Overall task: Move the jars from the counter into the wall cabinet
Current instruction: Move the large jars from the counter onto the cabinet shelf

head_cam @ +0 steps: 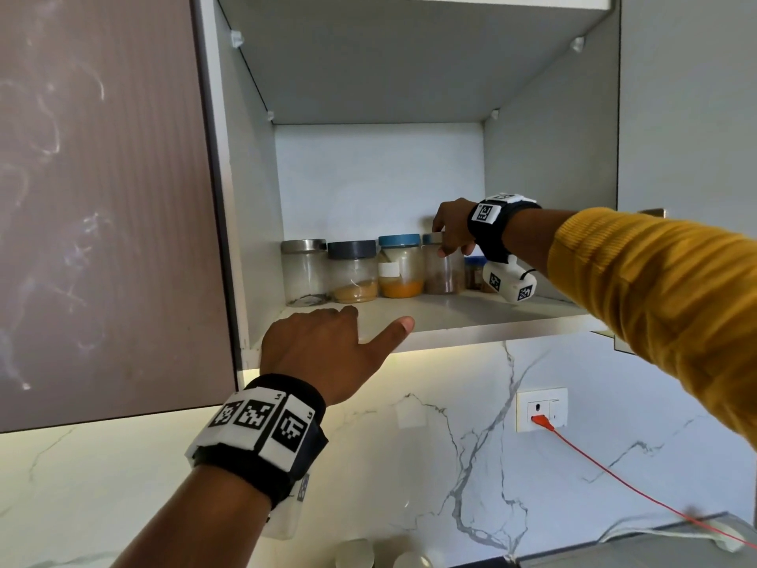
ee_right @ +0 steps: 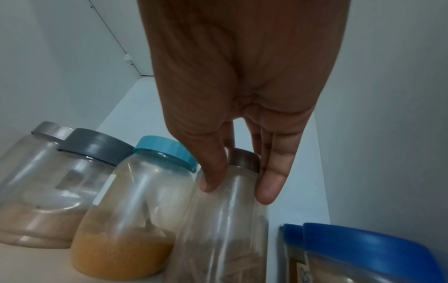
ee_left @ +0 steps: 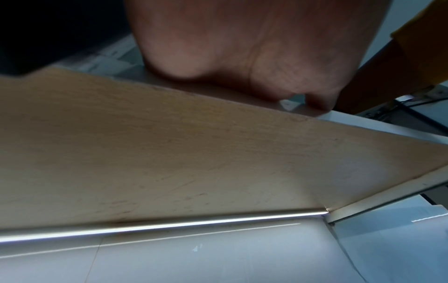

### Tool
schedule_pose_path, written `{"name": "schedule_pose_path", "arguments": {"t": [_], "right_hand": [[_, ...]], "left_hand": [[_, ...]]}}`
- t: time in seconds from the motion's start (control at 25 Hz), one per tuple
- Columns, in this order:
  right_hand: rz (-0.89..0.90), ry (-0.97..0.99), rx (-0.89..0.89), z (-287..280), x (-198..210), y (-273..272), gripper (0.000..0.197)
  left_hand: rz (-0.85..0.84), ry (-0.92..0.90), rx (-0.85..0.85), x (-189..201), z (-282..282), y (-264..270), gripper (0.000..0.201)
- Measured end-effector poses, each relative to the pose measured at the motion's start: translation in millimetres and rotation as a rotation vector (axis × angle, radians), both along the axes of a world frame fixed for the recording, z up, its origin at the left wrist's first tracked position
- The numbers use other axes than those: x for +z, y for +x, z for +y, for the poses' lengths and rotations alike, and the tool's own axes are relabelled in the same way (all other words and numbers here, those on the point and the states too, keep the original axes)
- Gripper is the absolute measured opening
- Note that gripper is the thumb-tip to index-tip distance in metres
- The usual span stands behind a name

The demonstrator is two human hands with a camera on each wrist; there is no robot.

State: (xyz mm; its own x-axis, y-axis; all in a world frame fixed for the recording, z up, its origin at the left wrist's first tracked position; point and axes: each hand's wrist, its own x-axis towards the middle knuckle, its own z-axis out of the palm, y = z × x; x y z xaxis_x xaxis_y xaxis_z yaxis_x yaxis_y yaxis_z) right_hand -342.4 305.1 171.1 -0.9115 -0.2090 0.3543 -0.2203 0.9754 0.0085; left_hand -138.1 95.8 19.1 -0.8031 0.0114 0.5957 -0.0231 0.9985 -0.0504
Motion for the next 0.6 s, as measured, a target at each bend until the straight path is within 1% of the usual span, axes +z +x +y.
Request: {"name": "schedule_pose_path", "arguments": {"t": [0.16,0.24,0.32,0.4,0.48,0.6], "right_hand": [[-0.043,-0.025,0.010,0.8,3.5,1.4,0.063],[-0.020,0.006,0.002,1.9,6.4,7.8,0.058],[0.100,0.080,-0.013,1.6,11.7,23.0,0.051],[0.234,0.097,0.015,-0.6,18.1,43.2,0.046],[0.342,0.093,0.088,-6.8,21.3,66.6,0.043],[0.478,0.057,0.239,-20.8,16.5,108.4,0.042]], "left_hand": [[0.008,0.014,0.004,-0.6,-0.2,-0.5,0.100],[0.013,0.015,0.007,-1.0,-1.4,-0.5,0.101],[0.013,0.015,0.005,-0.9,-1.8,-0.6,0.103],[0.013,0.014,0.007,-0.9,-1.1,-1.1,0.103],[0.013,0.009,0.015,-1.1,-0.8,0.4,0.101],[0.014,0.021,0.024,0.8,0.2,1.5,0.105]]}}
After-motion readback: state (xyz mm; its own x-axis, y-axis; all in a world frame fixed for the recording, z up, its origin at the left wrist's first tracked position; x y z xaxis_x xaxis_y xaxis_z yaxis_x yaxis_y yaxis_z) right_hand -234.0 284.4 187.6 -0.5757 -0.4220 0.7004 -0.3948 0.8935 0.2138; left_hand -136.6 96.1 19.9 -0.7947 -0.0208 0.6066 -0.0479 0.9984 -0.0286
